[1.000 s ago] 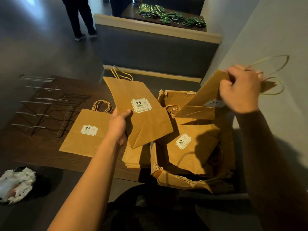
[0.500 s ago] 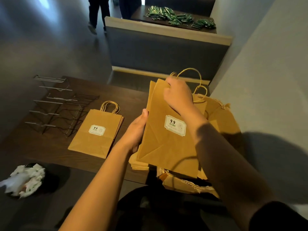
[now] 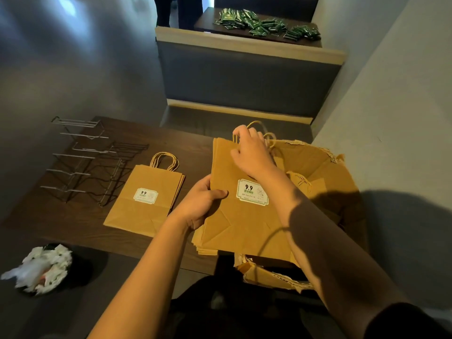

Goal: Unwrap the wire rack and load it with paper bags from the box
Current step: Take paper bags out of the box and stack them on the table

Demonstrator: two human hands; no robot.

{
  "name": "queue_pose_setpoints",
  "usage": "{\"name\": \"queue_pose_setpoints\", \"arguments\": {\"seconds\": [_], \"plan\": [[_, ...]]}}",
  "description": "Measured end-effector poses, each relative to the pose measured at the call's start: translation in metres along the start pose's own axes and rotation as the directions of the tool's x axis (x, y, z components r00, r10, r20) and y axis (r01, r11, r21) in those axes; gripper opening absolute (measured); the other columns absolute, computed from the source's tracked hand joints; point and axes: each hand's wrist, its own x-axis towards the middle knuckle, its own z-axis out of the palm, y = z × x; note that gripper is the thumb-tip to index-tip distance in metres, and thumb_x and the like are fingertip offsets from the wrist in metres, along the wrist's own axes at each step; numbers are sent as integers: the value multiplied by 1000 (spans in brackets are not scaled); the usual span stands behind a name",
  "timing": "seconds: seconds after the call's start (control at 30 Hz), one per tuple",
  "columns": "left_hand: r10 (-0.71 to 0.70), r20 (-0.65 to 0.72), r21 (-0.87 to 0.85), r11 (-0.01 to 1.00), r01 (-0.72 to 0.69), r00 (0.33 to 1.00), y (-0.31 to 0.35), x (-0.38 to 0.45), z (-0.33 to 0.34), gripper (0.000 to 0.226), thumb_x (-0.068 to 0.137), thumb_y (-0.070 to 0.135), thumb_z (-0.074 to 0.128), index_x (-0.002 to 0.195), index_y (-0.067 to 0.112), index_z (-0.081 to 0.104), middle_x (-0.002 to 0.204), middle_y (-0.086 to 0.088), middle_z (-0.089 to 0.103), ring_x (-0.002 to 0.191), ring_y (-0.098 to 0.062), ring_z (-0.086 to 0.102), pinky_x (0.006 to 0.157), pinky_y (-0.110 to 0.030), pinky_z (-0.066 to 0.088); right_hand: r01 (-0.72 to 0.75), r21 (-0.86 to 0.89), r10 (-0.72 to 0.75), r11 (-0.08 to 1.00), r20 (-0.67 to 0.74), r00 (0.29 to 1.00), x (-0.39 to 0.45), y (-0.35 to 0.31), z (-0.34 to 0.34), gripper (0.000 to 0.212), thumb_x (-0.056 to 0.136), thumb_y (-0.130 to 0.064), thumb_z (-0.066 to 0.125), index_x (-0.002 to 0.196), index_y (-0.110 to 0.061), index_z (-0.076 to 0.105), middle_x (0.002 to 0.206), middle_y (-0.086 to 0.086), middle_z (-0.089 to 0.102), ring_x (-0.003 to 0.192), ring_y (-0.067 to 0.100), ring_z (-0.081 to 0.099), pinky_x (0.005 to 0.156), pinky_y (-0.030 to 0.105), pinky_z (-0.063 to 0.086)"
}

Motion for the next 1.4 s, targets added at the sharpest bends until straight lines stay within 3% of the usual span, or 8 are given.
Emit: {"name": "queue_pose_setpoints", "arguments": {"seconds": [0.13,0.27,0.37,0.53,0.83,1.03,1.13,1.4], "plan": [[-36,-123,31,999,40,992,-7,8,-7,35,100,-5,48,126,16,58,115,-10,74,103,-26,73,82,-37,58,-22,263,14,964,33,999,-10,23,-3,55,98,-17,61,147,-30,41,144,-1,51,126,12,51,93,22,46],[-32,-229,67,997,48,973,-9,13,-15,35,100,-3,50,125,21,56,121,-10,71,109,-27,68,86,-37,54,-317,433,297,843,116,948,-24,82,-9,26,101,-19,55,126,-26,58,110,-11,62,101,3,60,81,21,49],[18,-245,107,994,8,969,-11,12,-17,38,99,-1,51,127,24,56,124,-7,70,109,-24,68,89,-37,54,-555,195,492,808,294,819,-44,151,11,20,100,-26,55,116,-18,63,104,2,63,104,27,63,88,42,53],[128,-294,63,991,-114,947,-3,10,-20,39,98,-4,51,128,21,56,120,-7,72,112,-26,68,96,-41,54,-696,-243,732,676,326,598,-104,230,59,71,89,-34,74,148,-22,38,148,16,40,133,38,42,106,50,45],[11,-343,92,995,22,939,-9,7,-33,38,99,-7,51,128,18,53,109,-5,68,91,-21,64,72,-34,51,-533,-498,704,684,260,661,-134,243,67,119,84,-62,70,160,-7,-2,167,21,2,155,38,3,125,50,10],[-71,-351,58,994,97,934,-31,7,-33,44,98,-6,52,137,14,48,126,-14,67,116,-34,64,100,-47,52,-410,-593,624,693,209,753,-129,243,60,97,77,-58,79,147,-19,24,146,20,41,134,36,43,107,45,39],[-83,-366,40,994,104,927,-32,8,-33,43,99,-6,51,135,17,48,121,-14,67,101,-27,66,84,-40,56,-459,-452,599,765,238,765,-123,243,53,63,86,-38,78,133,-16,43,124,13,62,110,31,62,80,35,51],[-63,-337,113,988,107,940,-29,12,-37,49,100,-4,53,142,21,44,124,-9,66,109,-29,66,84,-38,56,-520,-122,523,846,385,760,-91,237,-43,35,89,-32,74,116,-13,64,115,11,66,101,27,60,88,39,49]]}}
